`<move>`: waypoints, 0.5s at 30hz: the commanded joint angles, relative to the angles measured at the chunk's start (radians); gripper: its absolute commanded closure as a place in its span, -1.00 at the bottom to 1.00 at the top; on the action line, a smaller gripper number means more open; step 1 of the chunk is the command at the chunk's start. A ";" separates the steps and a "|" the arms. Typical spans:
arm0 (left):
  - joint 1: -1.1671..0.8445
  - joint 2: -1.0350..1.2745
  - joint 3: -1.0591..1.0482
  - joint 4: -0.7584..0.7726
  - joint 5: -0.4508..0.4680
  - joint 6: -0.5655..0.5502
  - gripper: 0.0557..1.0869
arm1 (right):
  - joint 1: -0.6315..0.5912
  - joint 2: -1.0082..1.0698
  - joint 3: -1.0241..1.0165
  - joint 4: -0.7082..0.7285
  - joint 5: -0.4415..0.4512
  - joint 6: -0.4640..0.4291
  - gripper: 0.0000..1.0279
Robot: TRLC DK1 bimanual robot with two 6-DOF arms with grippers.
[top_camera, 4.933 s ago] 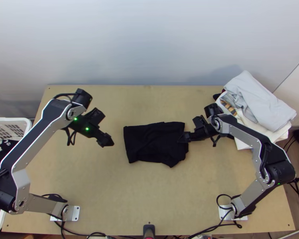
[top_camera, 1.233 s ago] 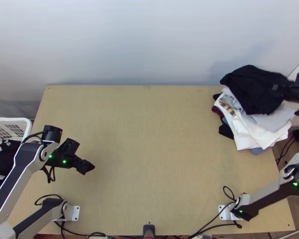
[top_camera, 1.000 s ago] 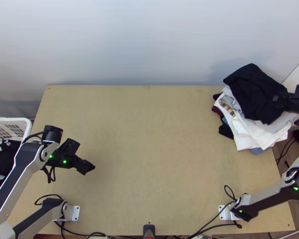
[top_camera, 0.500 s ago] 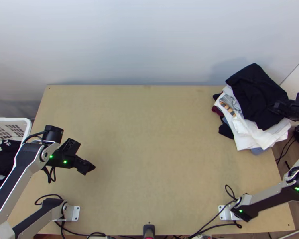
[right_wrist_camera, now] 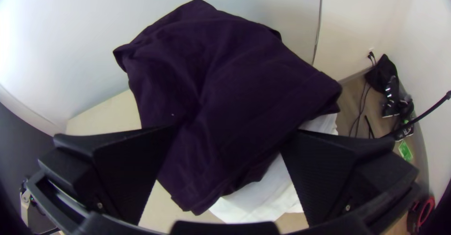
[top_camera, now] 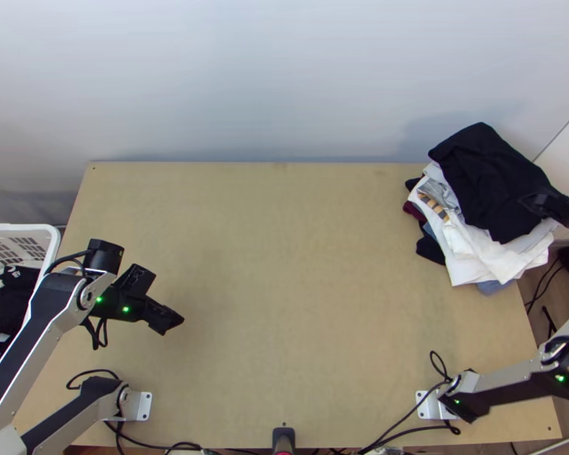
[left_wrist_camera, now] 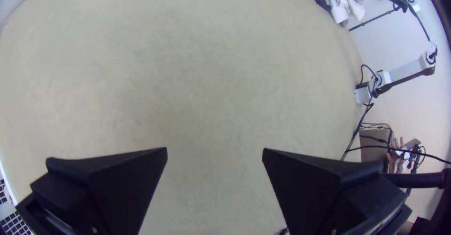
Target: Fold the t-shirt
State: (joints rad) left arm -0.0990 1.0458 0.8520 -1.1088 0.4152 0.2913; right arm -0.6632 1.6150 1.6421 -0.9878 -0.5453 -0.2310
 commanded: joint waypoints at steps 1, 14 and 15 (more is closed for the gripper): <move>-0.002 -0.013 -0.001 0.001 0.000 -0.004 -0.92 | -0.032 -0.083 -0.004 -0.032 -0.001 -0.013 -0.92; -0.002 -0.135 0.047 0.066 -0.093 -0.072 -0.92 | -0.030 -0.578 -0.395 0.202 0.001 0.036 -0.92; -0.002 -0.152 0.055 0.076 -0.115 -0.083 -0.92 | -0.019 -0.644 -0.455 0.268 0.002 0.059 -0.92</move>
State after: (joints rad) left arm -0.0982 0.9726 0.8715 -1.0657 0.3824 0.2424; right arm -0.7006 1.2831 1.4605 -0.9398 -0.5449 -0.2279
